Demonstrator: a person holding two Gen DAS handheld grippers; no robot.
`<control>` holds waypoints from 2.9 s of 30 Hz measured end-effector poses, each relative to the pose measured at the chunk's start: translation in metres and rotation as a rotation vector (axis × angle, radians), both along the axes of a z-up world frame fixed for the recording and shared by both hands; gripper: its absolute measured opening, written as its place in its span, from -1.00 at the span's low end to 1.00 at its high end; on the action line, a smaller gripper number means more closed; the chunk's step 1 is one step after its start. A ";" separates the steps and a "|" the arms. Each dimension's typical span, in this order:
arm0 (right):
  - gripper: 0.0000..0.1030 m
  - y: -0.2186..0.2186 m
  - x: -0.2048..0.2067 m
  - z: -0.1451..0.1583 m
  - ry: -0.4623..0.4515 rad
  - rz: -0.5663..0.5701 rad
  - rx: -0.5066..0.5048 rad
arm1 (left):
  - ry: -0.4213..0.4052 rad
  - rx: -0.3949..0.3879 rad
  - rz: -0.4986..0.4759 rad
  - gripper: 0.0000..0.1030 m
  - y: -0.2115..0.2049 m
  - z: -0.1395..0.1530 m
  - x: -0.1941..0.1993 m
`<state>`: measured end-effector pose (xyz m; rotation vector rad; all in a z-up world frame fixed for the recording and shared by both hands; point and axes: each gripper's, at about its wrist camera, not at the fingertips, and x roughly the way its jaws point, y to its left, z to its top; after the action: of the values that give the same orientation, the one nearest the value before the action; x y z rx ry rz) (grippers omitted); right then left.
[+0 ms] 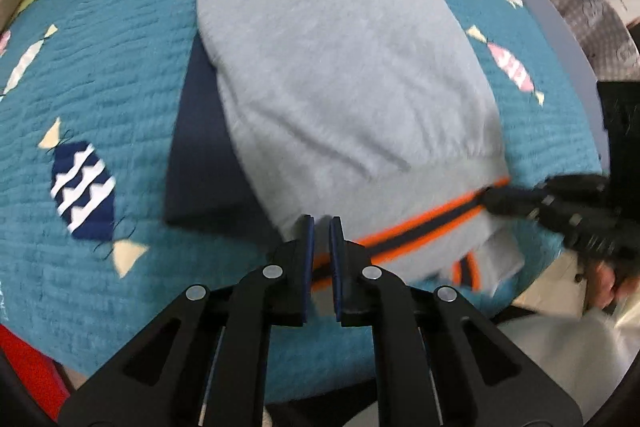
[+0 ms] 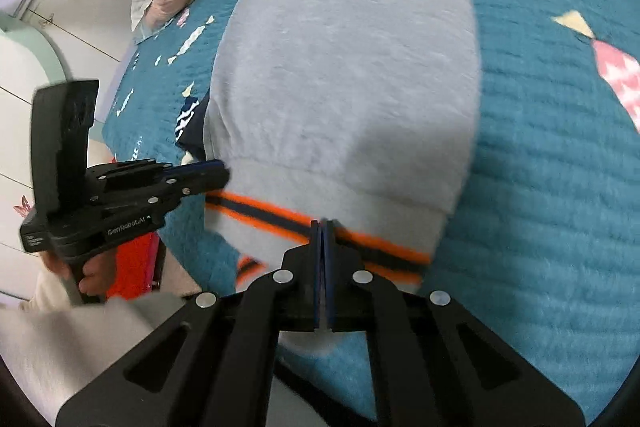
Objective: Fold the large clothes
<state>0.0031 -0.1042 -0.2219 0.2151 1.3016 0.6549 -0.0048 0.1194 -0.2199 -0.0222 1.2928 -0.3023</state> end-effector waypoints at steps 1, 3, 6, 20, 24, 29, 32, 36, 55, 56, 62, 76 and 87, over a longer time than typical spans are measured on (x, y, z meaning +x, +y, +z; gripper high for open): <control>-1.00 -0.006 -0.002 0.002 0.000 -0.006 -0.006 | 0.005 0.007 0.003 -0.84 0.004 0.001 -0.004; -1.00 -0.015 -0.007 0.006 0.009 -0.013 -0.030 | 0.015 0.069 0.031 -0.49 0.010 -0.001 -0.007; -0.84 -0.016 -0.017 0.012 -0.023 -0.015 -0.122 | 0.002 0.107 0.054 -0.45 0.029 0.005 -0.014; 0.77 -0.067 0.020 0.025 -0.076 -0.249 0.062 | -0.023 -0.120 0.131 0.78 0.075 0.013 0.052; 0.79 -0.063 0.050 0.003 0.018 -0.235 0.204 | 0.078 -0.251 0.093 0.79 0.069 -0.011 0.089; 0.79 -0.061 0.088 -0.031 0.175 -0.246 0.404 | 0.188 -0.375 0.085 0.91 0.066 -0.037 0.119; 0.80 -0.055 0.102 -0.039 0.200 -0.244 0.501 | 0.182 -0.438 0.077 0.91 0.058 -0.036 0.132; 0.83 -0.036 0.116 -0.034 0.200 -0.264 0.402 | 0.185 -0.354 0.085 0.90 0.037 -0.039 0.140; -0.35 0.096 0.045 0.080 -0.678 -0.028 -0.303 | -0.253 -0.033 0.183 -0.11 0.029 0.056 0.088; -0.35 0.101 0.049 0.086 -0.682 -0.018 -0.274 | -0.263 -0.029 0.193 -0.11 0.036 0.062 0.087; -0.34 0.137 0.088 0.121 -0.662 -0.002 -0.126 | -0.362 0.091 0.219 -0.10 0.070 0.117 0.124; 0.75 0.176 0.187 0.117 -0.603 -0.123 -0.142 | -0.355 0.243 0.377 0.38 0.171 0.099 0.188; -0.41 0.207 0.207 0.087 -0.547 -0.084 -0.102 | -0.414 0.110 0.459 0.23 0.170 0.076 0.184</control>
<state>0.2099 0.1024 -0.1353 0.0022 0.7912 0.5251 0.1796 0.2896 -0.1440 -0.1535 0.8587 0.1546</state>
